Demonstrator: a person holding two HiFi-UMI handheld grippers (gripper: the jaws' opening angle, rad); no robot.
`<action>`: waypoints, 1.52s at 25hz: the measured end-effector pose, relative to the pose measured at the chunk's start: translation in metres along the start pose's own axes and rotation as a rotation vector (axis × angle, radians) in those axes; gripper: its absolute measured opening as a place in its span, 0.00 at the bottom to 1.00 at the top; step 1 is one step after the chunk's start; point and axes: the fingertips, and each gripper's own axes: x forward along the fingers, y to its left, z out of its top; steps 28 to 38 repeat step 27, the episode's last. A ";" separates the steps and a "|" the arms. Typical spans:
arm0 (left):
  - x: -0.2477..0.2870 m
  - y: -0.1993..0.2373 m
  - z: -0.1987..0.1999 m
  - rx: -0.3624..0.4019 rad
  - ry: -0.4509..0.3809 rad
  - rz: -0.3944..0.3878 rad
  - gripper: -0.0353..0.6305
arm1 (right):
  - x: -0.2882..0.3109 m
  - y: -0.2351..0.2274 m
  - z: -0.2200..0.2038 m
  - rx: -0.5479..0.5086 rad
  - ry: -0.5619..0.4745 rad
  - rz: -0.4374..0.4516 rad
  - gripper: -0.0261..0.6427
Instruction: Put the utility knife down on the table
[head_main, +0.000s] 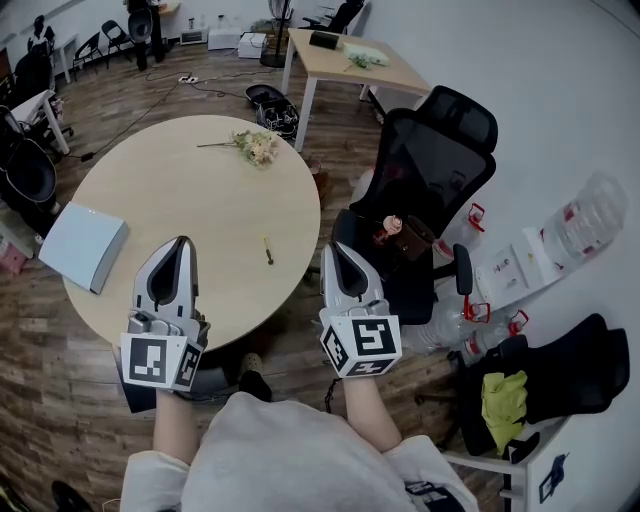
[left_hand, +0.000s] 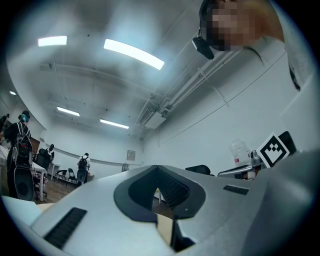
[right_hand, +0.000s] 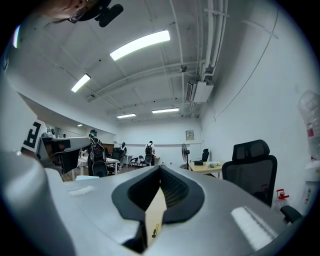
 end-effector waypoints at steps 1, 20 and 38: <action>-0.001 -0.002 0.001 0.002 -0.002 -0.002 0.06 | -0.002 -0.001 0.001 -0.003 -0.003 -0.003 0.06; -0.005 -0.006 0.002 0.007 -0.001 -0.006 0.07 | -0.011 0.002 0.007 0.012 -0.030 0.001 0.06; 0.001 0.002 0.001 0.008 -0.007 -0.006 0.06 | 0.000 0.005 0.007 0.016 -0.035 0.004 0.06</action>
